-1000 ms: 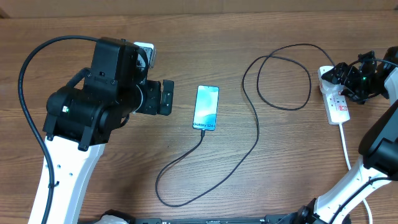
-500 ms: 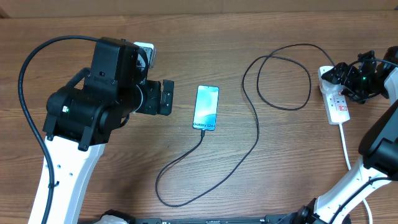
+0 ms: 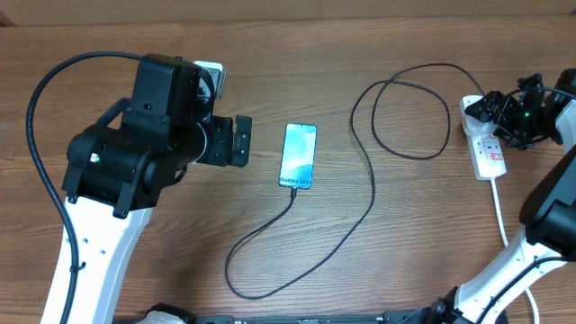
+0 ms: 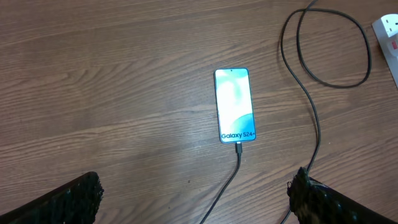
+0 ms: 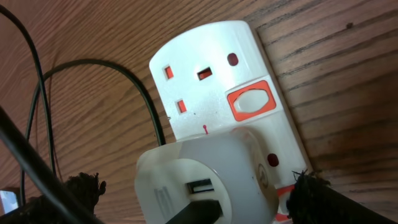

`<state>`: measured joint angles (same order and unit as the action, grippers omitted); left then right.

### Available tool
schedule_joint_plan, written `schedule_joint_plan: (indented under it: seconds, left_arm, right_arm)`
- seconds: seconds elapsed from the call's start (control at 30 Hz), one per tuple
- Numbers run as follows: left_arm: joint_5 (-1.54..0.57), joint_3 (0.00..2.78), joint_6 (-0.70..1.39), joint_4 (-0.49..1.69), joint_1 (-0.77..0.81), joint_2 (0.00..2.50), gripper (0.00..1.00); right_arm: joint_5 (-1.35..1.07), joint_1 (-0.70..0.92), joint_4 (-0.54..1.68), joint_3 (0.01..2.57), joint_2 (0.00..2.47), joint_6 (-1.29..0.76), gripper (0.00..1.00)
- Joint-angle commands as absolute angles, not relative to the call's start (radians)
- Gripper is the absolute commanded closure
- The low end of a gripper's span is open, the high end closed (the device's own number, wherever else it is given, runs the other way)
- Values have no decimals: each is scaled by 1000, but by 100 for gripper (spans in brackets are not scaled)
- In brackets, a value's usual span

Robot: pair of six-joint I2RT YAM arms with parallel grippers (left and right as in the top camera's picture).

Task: Plug charger to phone and switch on socket
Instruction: 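Press the power strip's orange switch down with the right gripper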

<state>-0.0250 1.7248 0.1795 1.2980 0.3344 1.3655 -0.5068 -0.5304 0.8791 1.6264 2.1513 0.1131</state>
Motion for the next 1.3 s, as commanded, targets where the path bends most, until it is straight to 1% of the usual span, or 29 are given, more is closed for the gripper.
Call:
schedule_joint_plan:
  seconds: [0.0,1.27]
  left_arm:
    - [-18,1732,160,1299,335,1370,1]
    - [-18,1732,160,1299,335,1370,1]
  right_arm:
    - [-570,-521,902,1590,2155,114,0]
    - [-616,-502,948,1590,2155,122,0]
